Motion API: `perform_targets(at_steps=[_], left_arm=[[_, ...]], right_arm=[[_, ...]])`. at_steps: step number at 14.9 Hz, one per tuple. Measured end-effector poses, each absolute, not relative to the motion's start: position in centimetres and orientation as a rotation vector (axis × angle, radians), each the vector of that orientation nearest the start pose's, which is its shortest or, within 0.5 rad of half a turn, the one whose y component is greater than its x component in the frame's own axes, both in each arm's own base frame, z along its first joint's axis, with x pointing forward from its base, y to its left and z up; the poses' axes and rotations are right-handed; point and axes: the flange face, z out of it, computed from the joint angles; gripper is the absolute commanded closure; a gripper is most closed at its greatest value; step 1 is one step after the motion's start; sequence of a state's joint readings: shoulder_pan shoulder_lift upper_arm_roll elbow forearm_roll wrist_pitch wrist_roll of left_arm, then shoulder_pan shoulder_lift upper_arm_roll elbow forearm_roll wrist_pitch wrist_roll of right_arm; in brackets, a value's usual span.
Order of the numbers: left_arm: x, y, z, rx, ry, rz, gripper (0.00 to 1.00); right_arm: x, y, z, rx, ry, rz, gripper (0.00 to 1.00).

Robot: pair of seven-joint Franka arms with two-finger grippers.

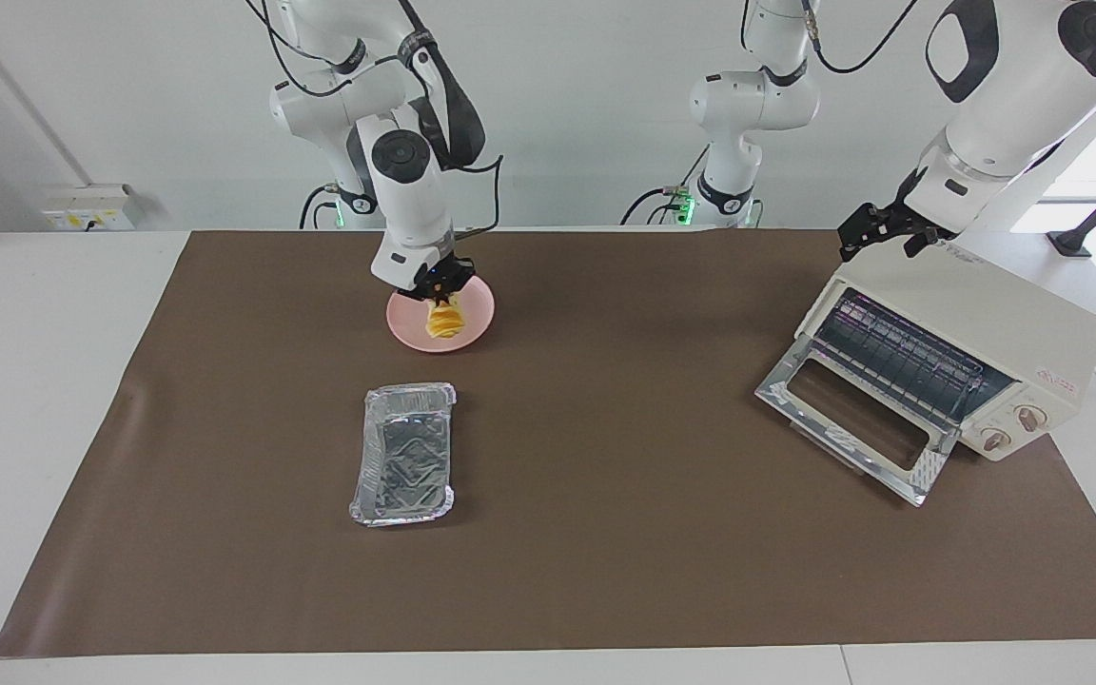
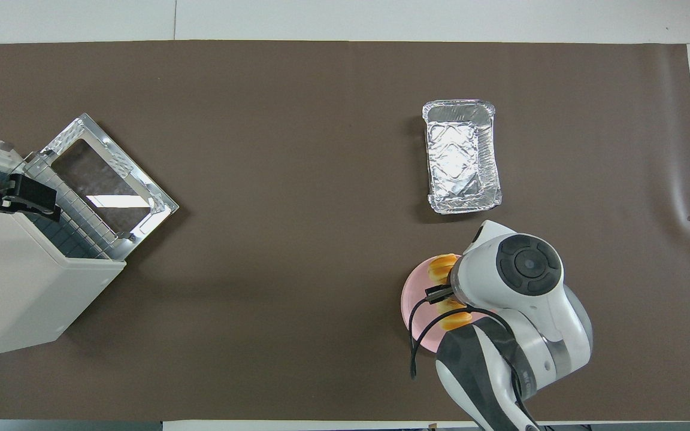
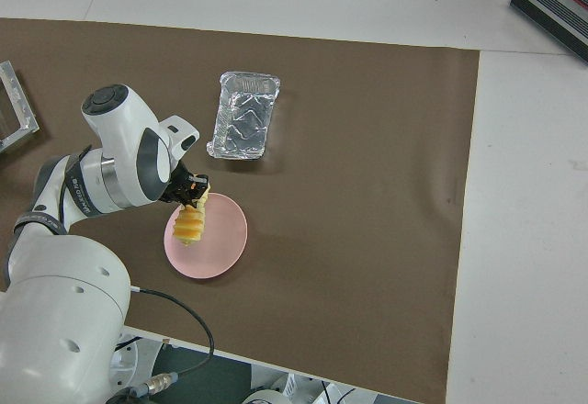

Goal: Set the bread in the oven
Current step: 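Carry the bread with the right gripper and lower it into the foil tray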

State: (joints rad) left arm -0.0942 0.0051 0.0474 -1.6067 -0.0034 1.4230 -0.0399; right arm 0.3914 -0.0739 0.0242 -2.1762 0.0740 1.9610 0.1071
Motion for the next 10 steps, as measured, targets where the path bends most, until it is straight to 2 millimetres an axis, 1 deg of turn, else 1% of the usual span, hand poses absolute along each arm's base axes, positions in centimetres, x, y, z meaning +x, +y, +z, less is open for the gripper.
perform_targets(at_steps=[1,3,5,7,8,10], left_arm=[[53.7,-2.6,59.4,-3.123,0.011,0.296,0.0],[53.7,-2.6,59.4,-3.123,0.011,0.296,0.0],[53.7,-2.6,59.4,-3.123,0.011,0.296,0.0],[53.7,-2.6,59.4,-3.123,0.011,0.296,0.0],[53.7,-2.6,59.4,-3.123,0.011,0.296,0.0],[53.7,-2.6,59.4,-3.123,0.011,0.296,0.0]], right_arm=[[47.2,20.5,43.0,-3.076,-0.405,0.229,1.0],[50.4,18.9,45.8,-3.074,-0.333,0.178,1.0],[53.7,16.7,47.3,-3.07,-0.264,0.114,1.0],[56.6,14.8,47.8,-3.062,-0.27,0.076,1.0],[57.8,14.1,47.7,-3.059,-0.281,0.065,1.0],[59.9,13.7,46.7,-3.055,-0.305,0.067,1.0]])
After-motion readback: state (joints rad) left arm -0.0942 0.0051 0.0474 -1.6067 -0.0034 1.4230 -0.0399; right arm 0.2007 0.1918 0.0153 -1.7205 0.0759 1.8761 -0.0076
